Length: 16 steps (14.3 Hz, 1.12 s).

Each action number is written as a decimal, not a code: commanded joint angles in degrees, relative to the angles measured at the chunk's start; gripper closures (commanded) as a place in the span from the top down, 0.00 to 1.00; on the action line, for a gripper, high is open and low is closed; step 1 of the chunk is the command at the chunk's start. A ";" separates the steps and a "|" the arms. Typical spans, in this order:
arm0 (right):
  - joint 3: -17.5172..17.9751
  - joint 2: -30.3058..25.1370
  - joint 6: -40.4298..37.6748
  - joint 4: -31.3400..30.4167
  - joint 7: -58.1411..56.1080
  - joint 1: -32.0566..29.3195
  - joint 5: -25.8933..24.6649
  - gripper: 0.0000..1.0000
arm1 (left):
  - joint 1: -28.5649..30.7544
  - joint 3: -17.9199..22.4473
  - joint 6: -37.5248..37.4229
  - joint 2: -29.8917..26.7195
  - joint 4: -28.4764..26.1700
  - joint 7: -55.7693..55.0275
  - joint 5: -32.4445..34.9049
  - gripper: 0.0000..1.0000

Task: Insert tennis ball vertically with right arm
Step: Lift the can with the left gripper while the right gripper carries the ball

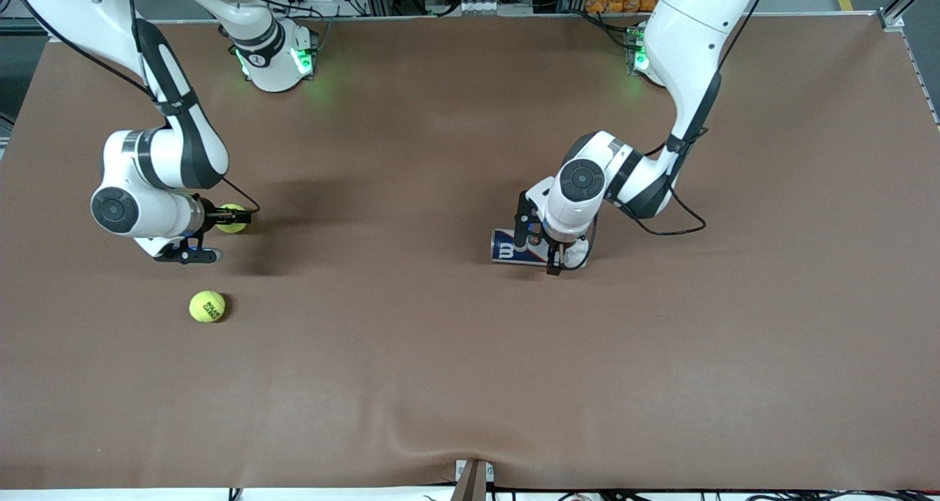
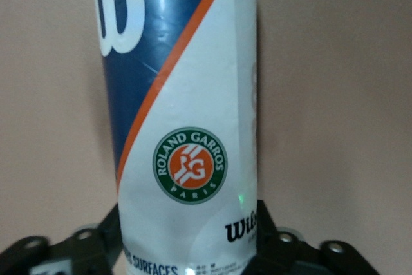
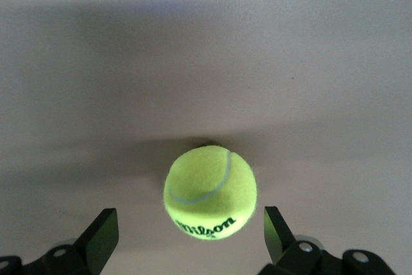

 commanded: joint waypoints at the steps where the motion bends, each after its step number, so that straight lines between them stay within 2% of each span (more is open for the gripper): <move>1: 0.43 0.67 1.81 -0.85 -1.82 -1.24 0.92 1.00 | -0.11 0.06 1.05 -0.29 -0.19 0.06 1.02 0.48; 2: 0.43 0.85 1.90 -0.85 -2.78 -1.76 0.92 1.00 | -0.11 0.06 1.05 -0.55 0.07 -0.03 1.11 0.42; 3: 0.51 1.20 1.91 -0.85 -3.22 -2.29 0.83 1.00 | 0.06 -0.03 1.05 -1.07 0.16 0.23 1.11 0.42; 4: 0.43 1.55 2.51 -0.85 -3.31 -2.47 0.92 1.00 | 0.24 -0.03 1.05 -2.21 0.51 0.40 0.94 0.45; 5: 0.43 2.16 3.30 -0.94 -3.23 -2.73 0.92 1.00 | 0.15 -0.03 0.70 -3.00 1.55 0.40 0.33 0.53; 6: 0.51 2.95 3.49 -0.85 -3.23 -2.99 0.92 1.00 | 0.24 -0.20 0.61 -3.10 2.43 0.40 0.23 0.54; 8: 0.51 3.75 4.01 -0.94 -3.23 -3.26 0.92 1.00 | 0.41 -0.47 0.43 -3.10 4.37 0.58 -3.79 0.57; 10: 0.51 4.01 4.01 -0.94 -3.23 -3.26 0.92 1.00 | 1.29 -0.64 0.43 -3.10 4.99 1.45 -8.10 0.56; 12: 0.51 4.01 3.84 -0.94 -3.23 -3.17 0.92 1.00 | 3.91 -2.74 0.43 -3.62 5.60 5.30 -12.92 0.55; 13: 0.51 4.10 3.84 -1.03 -3.23 -3.08 0.92 0.92 | 6.63 -4.84 0.52 -3.63 6.13 8.37 -15.91 0.55; 15: 0.51 4.19 3.84 -1.12 -3.23 -3.08 0.92 0.60 | 11.99 -8.88 0.43 -2.58 7.45 14.61 -21.01 0.55; 16: 0.51 4.19 3.84 -1.12 -3.23 -3.08 0.92 0.48 | 13.15 -10.47 0.52 -2.31 8.41 16.56 -23.39 0.55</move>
